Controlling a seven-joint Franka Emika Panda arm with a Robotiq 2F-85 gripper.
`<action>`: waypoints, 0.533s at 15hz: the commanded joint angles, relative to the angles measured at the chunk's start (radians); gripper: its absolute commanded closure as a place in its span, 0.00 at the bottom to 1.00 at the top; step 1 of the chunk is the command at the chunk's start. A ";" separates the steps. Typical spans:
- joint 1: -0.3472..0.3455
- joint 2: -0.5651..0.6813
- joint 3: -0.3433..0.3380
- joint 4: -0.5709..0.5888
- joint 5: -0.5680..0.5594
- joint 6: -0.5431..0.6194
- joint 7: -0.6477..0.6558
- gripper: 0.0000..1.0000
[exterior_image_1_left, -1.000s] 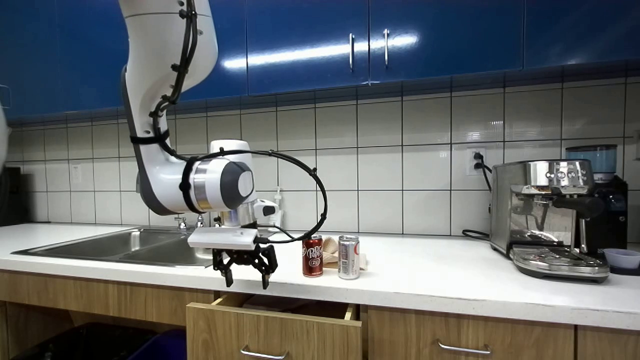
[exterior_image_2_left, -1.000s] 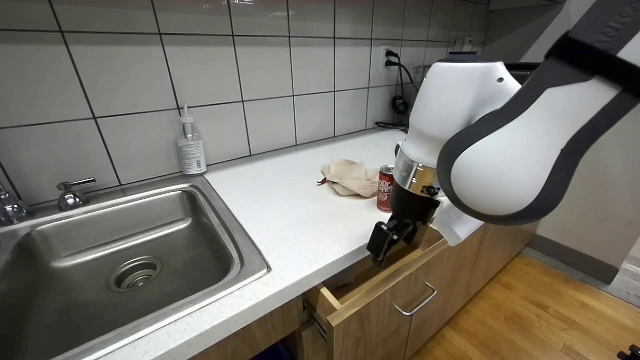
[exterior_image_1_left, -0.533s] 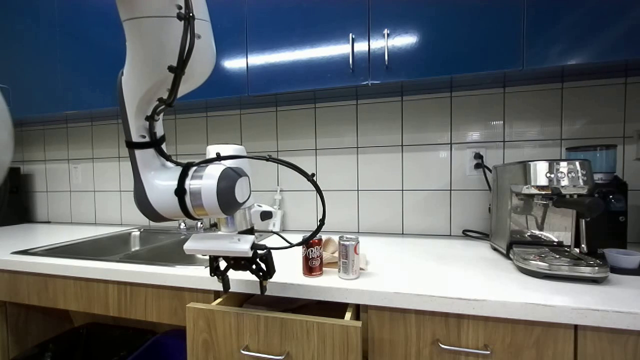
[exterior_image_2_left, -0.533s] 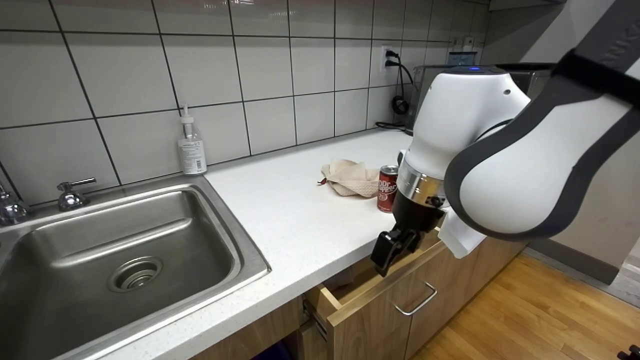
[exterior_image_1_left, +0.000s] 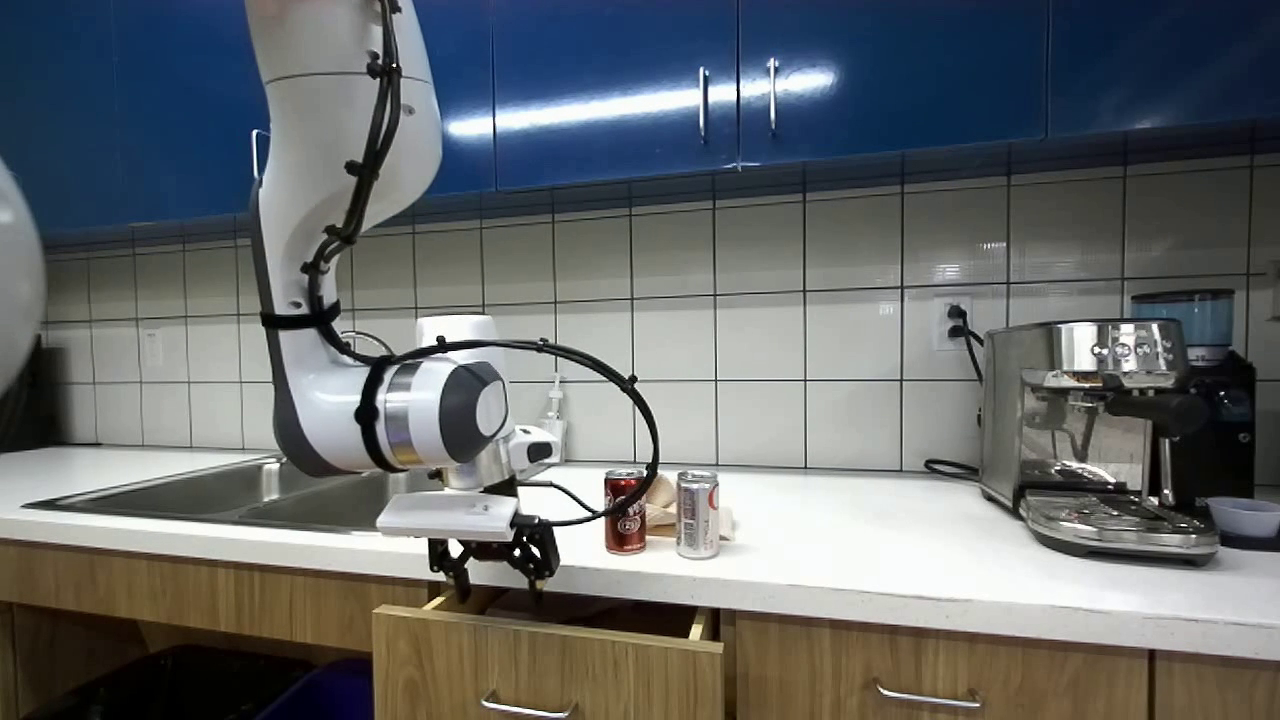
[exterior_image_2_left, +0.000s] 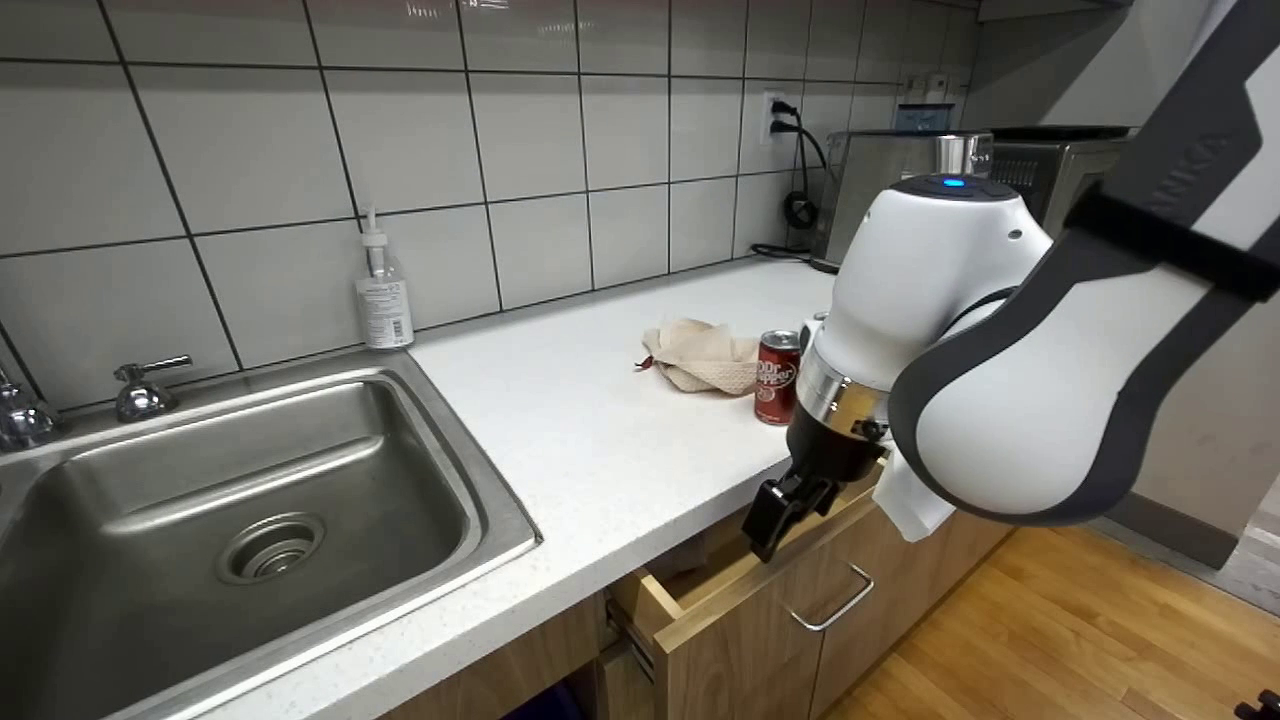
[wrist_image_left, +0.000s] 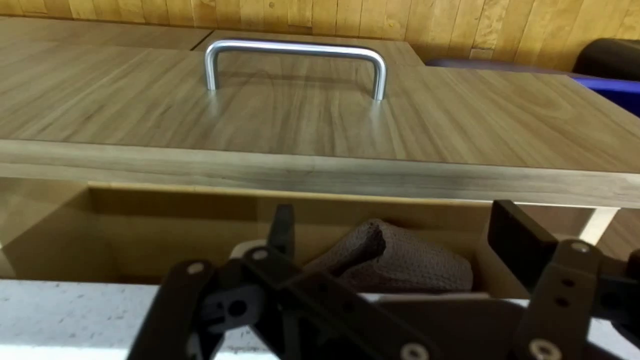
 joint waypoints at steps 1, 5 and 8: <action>0.009 0.049 -0.016 0.035 0.007 0.032 -0.014 0.00; -0.004 0.083 -0.005 0.064 0.023 0.053 -0.018 0.00; -0.007 0.107 -0.001 0.084 0.030 0.061 -0.020 0.00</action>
